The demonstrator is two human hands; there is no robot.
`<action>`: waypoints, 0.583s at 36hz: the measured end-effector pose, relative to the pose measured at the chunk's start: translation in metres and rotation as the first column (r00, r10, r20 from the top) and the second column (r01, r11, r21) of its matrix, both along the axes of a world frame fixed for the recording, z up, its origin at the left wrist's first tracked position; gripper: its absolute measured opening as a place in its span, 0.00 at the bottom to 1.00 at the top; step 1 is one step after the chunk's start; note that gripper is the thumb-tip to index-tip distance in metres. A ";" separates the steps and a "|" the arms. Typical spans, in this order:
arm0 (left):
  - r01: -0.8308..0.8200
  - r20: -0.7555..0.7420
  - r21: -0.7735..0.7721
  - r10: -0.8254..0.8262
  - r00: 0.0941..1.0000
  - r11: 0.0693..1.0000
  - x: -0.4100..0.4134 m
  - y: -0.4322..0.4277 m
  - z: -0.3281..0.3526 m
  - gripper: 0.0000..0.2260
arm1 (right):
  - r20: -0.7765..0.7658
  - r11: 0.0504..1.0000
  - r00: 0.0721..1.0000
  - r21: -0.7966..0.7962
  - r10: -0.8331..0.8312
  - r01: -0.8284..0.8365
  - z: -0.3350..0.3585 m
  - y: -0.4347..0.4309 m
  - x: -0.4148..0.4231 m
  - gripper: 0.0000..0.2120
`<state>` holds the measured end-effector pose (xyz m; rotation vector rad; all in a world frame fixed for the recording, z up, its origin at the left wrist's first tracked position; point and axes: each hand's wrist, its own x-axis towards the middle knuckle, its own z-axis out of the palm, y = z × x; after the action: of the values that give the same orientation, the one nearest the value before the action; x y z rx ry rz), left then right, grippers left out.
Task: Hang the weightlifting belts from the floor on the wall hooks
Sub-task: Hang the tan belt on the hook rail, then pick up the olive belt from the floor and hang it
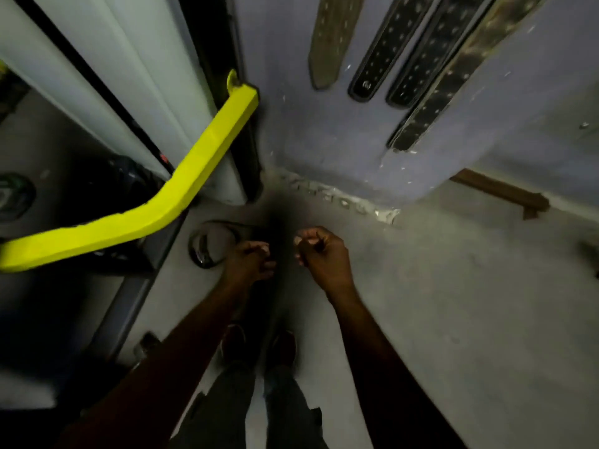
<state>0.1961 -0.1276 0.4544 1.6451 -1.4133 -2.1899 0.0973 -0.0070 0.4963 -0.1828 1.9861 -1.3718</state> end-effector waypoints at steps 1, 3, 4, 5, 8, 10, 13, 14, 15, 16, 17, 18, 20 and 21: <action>0.017 0.015 0.049 -0.018 1.000 0.999 0.002 -0.002 -0.019 0.06 | -0.006 1.000 1.000 0.006 0.028 -0.028 -0.020 -0.001 0.001 0.05; 0.042 0.052 0.133 -0.049 0.997 0.990 0.003 -0.013 -0.071 0.04 | -0.051 0.994 0.995 0.062 0.091 -0.088 -0.076 -0.006 0.000 0.06; 0.045 0.062 0.162 -0.056 0.997 0.986 0.003 -0.016 -0.088 0.04 | -0.077 0.987 0.989 0.111 0.126 -0.117 -0.092 -0.005 -0.001 0.09; 0.048 0.083 0.177 -0.063 0.995 0.983 0.003 -0.023 -0.115 0.04 | -0.071 0.976 0.984 0.158 0.161 -0.149 -0.121 -0.007 -0.002 0.10; 0.048 0.148 0.151 -0.070 0.986 0.987 0.003 -0.042 -0.197 0.04 | 0.012 0.950 0.983 0.255 0.185 -0.182 -0.206 -0.013 -0.005 0.14; 0.105 0.194 0.065 -0.116 0.974 0.992 0.009 -0.062 -0.262 0.05 | 0.064 0.931 0.975 0.289 0.212 -0.221 -0.272 -0.021 -0.003 0.11; 0.269 0.348 -0.074 -0.228 0.909 0.960 0.018 -0.087 -0.339 0.12 | 0.133 0.913 0.964 0.311 0.232 -0.263 -0.346 -0.031 0.005 0.08; 0.293 0.395 -0.106 -0.230 0.890 0.950 0.020 -0.095 -0.369 0.13 | 0.138 0.907 0.959 0.314 0.248 -0.280 -0.376 -0.035 0.009 0.08; 0.319 0.437 -0.137 -0.232 0.869 0.938 0.022 -0.104 -0.393 0.14 | 0.136 0.893 0.951 0.328 0.278 -0.308 -0.401 -0.040 0.012 0.08; 0.348 0.473 -0.161 -0.237 0.848 0.923 0.023 -0.112 -0.418 0.14 | 0.135 0.884 0.943 0.329 0.303 -0.331 -0.428 -0.045 0.015 0.08; 0.397 0.517 -0.183 -0.256 0.817 0.899 0.024 -0.118 -0.447 0.13 | 0.142 0.877 0.935 0.327 0.324 -0.353 -0.457 -0.051 0.019 0.08; 0.457 0.555 -0.198 -0.285 0.781 0.867 0.024 -0.127 -0.465 0.14 | 0.147 0.874 0.932 0.325 0.332 -0.362 -0.470 -0.058 0.021 0.07; 0.581 0.602 -0.239 -0.351 0.717 0.778 0.027 -0.140 -0.508 0.17 | 0.139 0.864 0.928 0.340 0.345 -0.372 -0.505 -0.070 0.026 0.08; 0.669 0.620 -0.248 -0.416 0.665 0.701 0.028 -0.146 -0.528 0.20 | 0.143 0.854 0.924 0.352 0.356 -0.383 -0.521 -0.077 0.027 0.10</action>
<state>0.2243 -0.2732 -0.0738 1.8466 -2.6679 -1.3788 0.1247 -0.0839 -0.0243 -0.3149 1.9818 -0.7282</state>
